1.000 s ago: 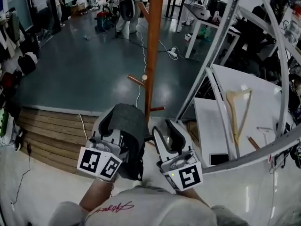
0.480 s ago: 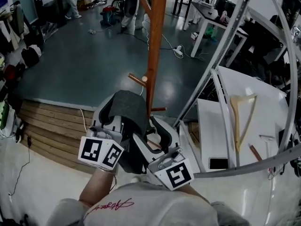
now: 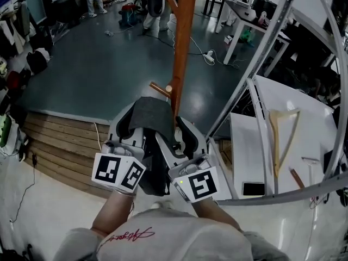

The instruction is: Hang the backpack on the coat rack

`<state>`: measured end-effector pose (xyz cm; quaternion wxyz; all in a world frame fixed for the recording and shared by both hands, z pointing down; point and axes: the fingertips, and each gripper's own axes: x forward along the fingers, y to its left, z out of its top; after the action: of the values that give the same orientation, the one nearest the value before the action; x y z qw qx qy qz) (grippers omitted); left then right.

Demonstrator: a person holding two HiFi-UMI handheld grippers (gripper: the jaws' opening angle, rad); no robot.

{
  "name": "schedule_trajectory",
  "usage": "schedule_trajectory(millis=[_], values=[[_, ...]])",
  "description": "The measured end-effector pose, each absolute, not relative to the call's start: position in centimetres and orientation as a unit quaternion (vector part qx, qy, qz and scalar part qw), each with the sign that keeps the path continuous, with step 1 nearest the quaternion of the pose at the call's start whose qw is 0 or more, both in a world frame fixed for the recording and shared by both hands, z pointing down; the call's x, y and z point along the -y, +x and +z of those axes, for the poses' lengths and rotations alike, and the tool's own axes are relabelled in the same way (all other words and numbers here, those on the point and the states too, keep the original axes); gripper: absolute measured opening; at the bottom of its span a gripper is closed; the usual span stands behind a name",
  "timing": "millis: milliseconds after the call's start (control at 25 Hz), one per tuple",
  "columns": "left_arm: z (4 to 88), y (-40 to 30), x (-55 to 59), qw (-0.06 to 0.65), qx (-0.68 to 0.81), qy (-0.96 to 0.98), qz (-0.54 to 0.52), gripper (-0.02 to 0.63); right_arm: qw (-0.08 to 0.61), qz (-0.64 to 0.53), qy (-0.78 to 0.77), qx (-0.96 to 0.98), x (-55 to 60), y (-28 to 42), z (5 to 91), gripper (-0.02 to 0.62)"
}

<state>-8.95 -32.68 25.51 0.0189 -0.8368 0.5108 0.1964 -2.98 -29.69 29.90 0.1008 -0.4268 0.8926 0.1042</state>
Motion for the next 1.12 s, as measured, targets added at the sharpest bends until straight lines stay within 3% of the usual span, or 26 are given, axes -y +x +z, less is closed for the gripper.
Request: schedule_trajectory(millis=[200,280,360,680,1120], values=[[25.3,-8.7,32.6,0.027,-0.509,-0.840,0.186,0.035,0.079,0.129,-0.446,-0.882,30.8,-2.2,29.8,0.210],[25.4,-8.9,32.5,0.035,-0.511,-0.839,0.182,0.035,0.074,0.148,-0.451,-0.877,30.8,-1.9,29.6,0.074],[25.3,-8.9,32.4,0.040,-0.512,-0.840,0.177,0.035,0.068,0.173,-0.455,-0.871,30.8,-1.6,29.0,0.052],[22.5,-8.8,32.7,0.082,-0.497,-0.848,0.162,0.035,0.068,0.215,-0.462,-0.858,30.5,0.1,25.0,0.046],[18.1,-6.3,36.6,0.073,-0.446,-0.883,0.128,0.036,0.056,0.201,-0.462,-0.862,33.8,2.0,21.0,0.046]])
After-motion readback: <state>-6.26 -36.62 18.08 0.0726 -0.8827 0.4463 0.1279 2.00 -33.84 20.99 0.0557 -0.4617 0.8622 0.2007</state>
